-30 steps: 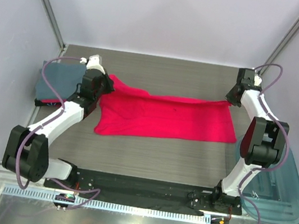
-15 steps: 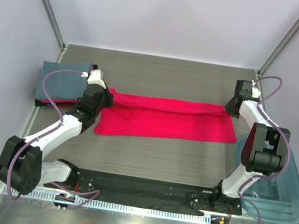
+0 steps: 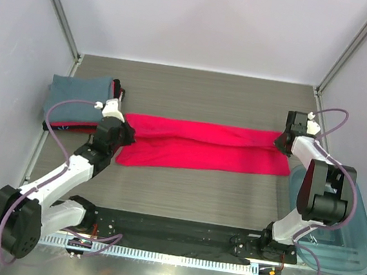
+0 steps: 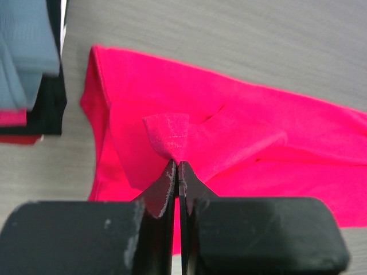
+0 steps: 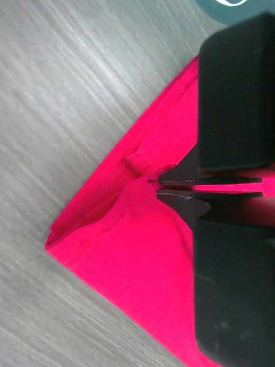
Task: Fold and stack the t-shirts
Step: Fold the tshirt
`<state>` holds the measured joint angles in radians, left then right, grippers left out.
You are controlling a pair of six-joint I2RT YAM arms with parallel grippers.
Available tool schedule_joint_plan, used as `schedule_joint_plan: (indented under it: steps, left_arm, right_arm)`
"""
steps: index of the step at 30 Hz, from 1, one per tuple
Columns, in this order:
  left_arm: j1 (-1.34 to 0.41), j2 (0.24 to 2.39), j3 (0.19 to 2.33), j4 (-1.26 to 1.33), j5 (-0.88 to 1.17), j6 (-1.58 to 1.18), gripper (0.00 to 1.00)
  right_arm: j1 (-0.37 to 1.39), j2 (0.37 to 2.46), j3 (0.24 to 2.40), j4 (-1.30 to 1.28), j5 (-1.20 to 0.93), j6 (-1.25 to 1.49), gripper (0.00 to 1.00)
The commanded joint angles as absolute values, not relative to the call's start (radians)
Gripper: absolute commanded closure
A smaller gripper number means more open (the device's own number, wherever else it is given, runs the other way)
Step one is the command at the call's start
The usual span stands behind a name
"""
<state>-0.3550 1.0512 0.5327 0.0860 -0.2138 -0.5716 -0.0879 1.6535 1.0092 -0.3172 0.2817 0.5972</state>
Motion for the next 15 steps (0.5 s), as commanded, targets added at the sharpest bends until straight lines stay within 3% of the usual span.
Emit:
schedule_joint_plan:
  steps: [1, 5, 7, 9, 15]
  left_arm:
    - [-0.364, 0.999, 0.496, 0.084, -0.212, -0.591, 0.98]
    - [-0.368, 0.951, 0.453, 0.078, -0.201, -0.598, 0.94]
    - [-0.368, 0.927, 0.431, 0.072, -0.196, -0.6, 0.87]
    - [-0.37, 0.91, 0.419, 0.068, -0.195, -0.6, 0.87]
    - [-0.37, 0.839, 0.38, 0.063, -0.176, -0.6, 0.65]
  right_arm:
    - [-0.095, 1.586, 0.977, -0.235, 0.333, 0.652, 0.99]
    - [-0.095, 1.571, 0.959, -0.229, 0.348, 0.66, 0.9]
    - [-0.095, 1.557, 0.937, -0.227, 0.377, 0.679, 0.61]
    - [-0.095, 1.537, 0.901, -0.219, 0.403, 0.696, 0.45]
    - [-0.095, 1.448, 0.853, -0.172, 0.414, 0.687, 0.44]
